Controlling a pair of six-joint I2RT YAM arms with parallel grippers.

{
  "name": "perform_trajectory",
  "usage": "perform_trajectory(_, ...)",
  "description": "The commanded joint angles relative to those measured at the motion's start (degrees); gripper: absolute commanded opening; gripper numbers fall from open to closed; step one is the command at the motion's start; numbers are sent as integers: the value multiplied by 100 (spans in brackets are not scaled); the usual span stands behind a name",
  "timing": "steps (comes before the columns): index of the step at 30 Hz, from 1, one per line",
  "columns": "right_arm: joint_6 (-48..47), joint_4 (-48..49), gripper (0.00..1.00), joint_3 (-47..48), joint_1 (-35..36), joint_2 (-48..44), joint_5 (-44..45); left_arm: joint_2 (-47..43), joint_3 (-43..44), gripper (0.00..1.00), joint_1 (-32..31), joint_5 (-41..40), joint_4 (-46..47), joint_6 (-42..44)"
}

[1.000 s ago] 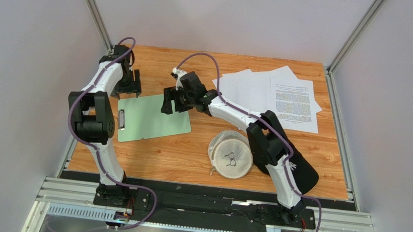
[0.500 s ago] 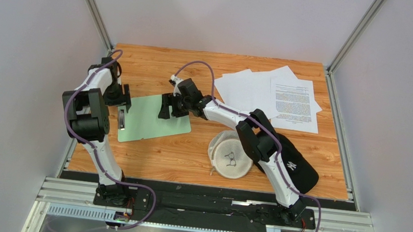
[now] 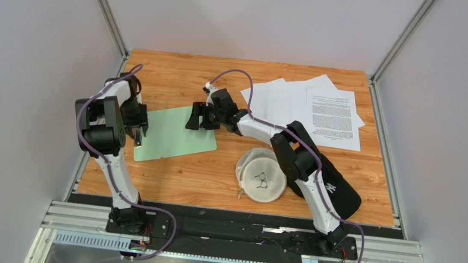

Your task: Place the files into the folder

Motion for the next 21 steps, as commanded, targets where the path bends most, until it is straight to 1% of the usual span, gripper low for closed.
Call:
perform_trajectory(1,134,-172,76,-294,-90,-125,277,151,133,56,24,91,-18,102)
perform_trajectory(3,143,-172,76,-365,-116,-203,286,300,317,52,23,301,-97,102)
perform_trajectory(4,134,-172,76,-443,-125,-239,295,371,406,49,15,328,-141,102)
perform_trajectory(5,125,-163,76,-479,-142,-274,303,406,467,43,6,511,-185,102)
perform_trajectory(8,125,-241,76,-558,-221,-450,277,433,564,36,-125,566,-150,93)
perform_trajectory(10,72,-321,77,-541,-274,-642,198,433,617,35,-248,514,-150,93)
perform_trajectory(11,55,-434,77,-515,-292,-722,146,433,652,36,-275,383,-202,85)
perform_trajectory(12,37,-540,78,-488,-344,-818,137,398,713,38,-293,382,-237,50)
perform_trajectory(13,2,-706,79,-462,-371,-1072,154,346,731,44,-302,199,-255,23)
perform_trajectory(15,-103,-961,82,-383,-502,-1354,355,83,723,51,-380,109,-264,-12)
perform_trajectory(16,-173,-1415,85,-313,-555,-1564,548,-23,723,64,-424,57,-264,-90)
perform_trajectory(17,-200,-1681,88,-225,-625,-1671,1054,-137,740,72,-494,-83,-299,-143)
perform_trajectory(18,-200,-1936,90,-24,-817,-1741,1338,-365,784,80,-669,-180,-299,-188)
perform_trajectory(19,-157,-2217,94,73,-924,-1786,1593,-480,819,94,-775,-294,-291,-284)
perform_trajectory(20,-130,-2628,95,135,-1055,-1882,1796,-559,872,99,-881,-426,-299,-337)
perform_trajectory(21,-113,-2754,95,136,-1318,-1926,1989,-665,1020,99,-1099,-471,-308,-416)
